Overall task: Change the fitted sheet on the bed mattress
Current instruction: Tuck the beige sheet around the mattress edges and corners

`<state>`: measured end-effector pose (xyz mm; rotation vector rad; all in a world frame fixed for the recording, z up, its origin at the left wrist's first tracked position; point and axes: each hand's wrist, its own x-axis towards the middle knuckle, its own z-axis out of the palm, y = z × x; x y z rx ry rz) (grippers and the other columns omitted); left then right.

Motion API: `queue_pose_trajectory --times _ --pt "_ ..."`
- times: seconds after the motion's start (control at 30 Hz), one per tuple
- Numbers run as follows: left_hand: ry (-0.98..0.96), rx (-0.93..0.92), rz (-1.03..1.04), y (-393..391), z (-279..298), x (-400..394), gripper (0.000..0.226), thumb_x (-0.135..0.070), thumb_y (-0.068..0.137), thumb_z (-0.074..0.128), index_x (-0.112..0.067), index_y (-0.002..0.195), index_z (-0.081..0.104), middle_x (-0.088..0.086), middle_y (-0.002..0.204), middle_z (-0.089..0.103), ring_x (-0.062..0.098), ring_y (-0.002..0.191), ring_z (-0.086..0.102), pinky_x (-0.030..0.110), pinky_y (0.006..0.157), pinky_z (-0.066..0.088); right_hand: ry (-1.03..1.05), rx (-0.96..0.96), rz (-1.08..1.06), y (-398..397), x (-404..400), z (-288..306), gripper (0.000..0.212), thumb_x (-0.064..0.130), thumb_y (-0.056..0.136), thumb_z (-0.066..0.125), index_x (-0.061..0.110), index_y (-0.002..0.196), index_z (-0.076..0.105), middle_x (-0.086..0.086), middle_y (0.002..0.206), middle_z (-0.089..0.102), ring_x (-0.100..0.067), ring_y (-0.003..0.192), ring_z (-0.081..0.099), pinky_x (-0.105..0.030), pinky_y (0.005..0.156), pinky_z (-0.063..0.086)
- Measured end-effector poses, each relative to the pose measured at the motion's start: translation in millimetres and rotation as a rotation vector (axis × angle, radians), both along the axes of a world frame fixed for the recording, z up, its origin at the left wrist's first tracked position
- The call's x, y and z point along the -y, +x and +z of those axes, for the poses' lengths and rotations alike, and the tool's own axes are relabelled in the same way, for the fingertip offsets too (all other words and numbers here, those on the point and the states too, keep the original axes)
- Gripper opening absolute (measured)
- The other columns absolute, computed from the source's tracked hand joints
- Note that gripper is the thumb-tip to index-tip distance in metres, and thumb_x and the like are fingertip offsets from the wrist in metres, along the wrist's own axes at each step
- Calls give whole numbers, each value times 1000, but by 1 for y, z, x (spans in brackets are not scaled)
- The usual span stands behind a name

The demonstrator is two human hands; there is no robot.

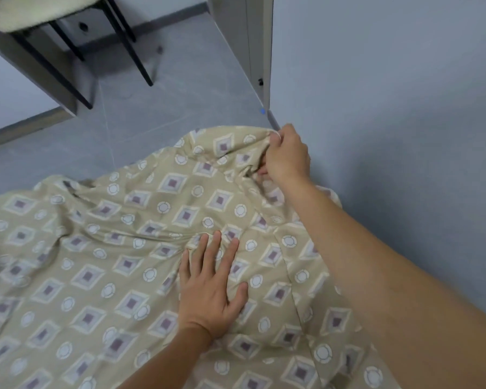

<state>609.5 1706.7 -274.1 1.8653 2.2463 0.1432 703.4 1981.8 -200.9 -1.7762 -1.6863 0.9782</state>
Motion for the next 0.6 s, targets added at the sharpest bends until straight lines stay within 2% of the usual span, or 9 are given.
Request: queue_pose_trajectory --times 0.1,0.17,0.2,0.23,0.3,0.37,0.43,0.53,0.6 --pt "8 0 -1 0 0 0 81 -63 94 38 -36 167 15 -2 176 8 27 162 6 63 125 14 244 -156 13 -17 -17 26 21 25 112 39 19 91 40 4 77 52 -16 69 48 -37 59 28" --pt "6 -9 -1 -1 1 -2 82 -62 94 38 -37 167 12 -3 176 8 27 162 6 63 125 14 341 -174 94 -25 -19 27 15 19 110 41 17 95 41 1 79 55 -21 70 51 -40 62 38" --pt "6 -15 0 -1 1 -2 82 -61 94 38 -37 167 12 -2 176 8 27 162 6 63 125 14 289 -131 141 -24 -21 18 7 17 109 43 16 102 45 -3 89 60 -25 80 56 -43 69 47" --pt "8 -19 3 -1 0 -1 82 -61 94 39 -37 167 12 -2 175 8 27 162 6 63 125 14 173 -72 176 -22 -22 7 9 15 106 46 16 115 48 -7 106 63 -30 97 60 -46 81 52" --pt "12 -23 1 -1 0 -1 82 -61 94 39 -36 167 14 -2 175 9 27 162 6 63 126 13 -21 129 210 -13 -16 -11 44 13 100 52 15 142 41 -14 138 53 -37 128 48 -50 101 47" --pt "26 -36 -4 -2 -2 -2 81 -60 93 40 -36 167 15 -1 175 9 27 162 7 63 126 13 94 239 251 -3 6 -18 51 12 96 54 12 145 40 -14 142 48 -35 133 42 -49 107 44" --pt "24 -54 -2 -3 -3 -4 81 -61 94 39 -36 167 15 -1 175 9 27 162 6 64 125 13 251 260 377 9 54 -18 50 13 94 55 15 143 46 -8 142 49 -30 133 42 -46 111 42" --pt "29 -71 -8 -4 -4 -4 80 -62 94 36 -35 167 16 1 175 11 28 162 7 64 125 13 245 290 522 50 150 -19 54 14 92 58 21 145 50 0 155 42 -22 147 34 -44 122 32" --pt "32 -75 -16 -3 -5 -4 79 -63 95 35 -35 167 17 1 175 11 28 162 7 63 125 12 194 307 525 86 208 -23 57 13 90 60 23 145 52 1 162 36 -21 152 28 -45 125 29"
